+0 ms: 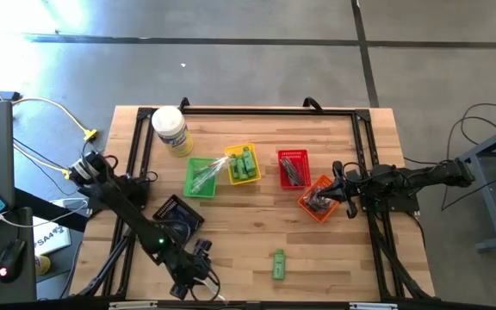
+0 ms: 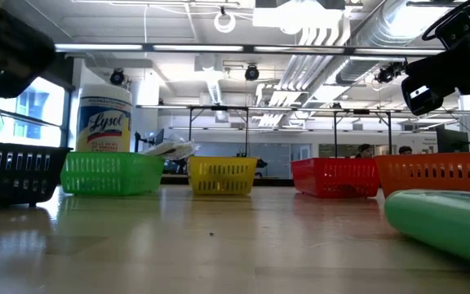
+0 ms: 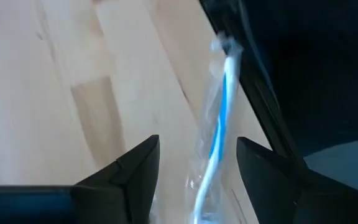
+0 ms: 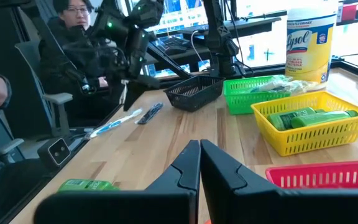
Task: Pick & Place Travel size toiletries
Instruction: Put the blue toothbrush into green basket
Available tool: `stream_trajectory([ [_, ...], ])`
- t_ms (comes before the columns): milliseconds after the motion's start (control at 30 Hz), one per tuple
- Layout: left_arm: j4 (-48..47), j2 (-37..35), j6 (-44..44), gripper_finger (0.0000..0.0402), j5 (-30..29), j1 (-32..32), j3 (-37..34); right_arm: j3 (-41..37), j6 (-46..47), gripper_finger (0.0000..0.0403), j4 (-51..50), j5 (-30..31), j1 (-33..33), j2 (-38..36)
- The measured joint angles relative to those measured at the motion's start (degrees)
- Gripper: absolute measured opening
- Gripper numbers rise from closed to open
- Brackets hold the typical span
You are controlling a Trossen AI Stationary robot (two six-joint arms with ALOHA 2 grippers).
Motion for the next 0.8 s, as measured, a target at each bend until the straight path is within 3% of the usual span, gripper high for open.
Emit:
stream_trajectory([
  [267,1.3,4.8,-5.0,0.0209,5.4,-0.5,0.0,0.0,0.0,0.0004,0.0,0.0,0.0,0.0],
  [533,1.6,7.4,-5.4,0.0201,3.9,-1.2,0.1,0.0,0.0,0.0004,0.0,0.0,0.0,0.0],
  [667,1.2,9.2,-5.5,0.0171,3.0,-1.3,0.3,0.0,0.0,0.0004,0.0,0.0,0.0,0.0],
  [800,0.7,9.7,-5.5,0.0113,3.0,-1.3,0.3,0.0,0.0,0.0004,0.0,-0.2,0.0,0.0],
])
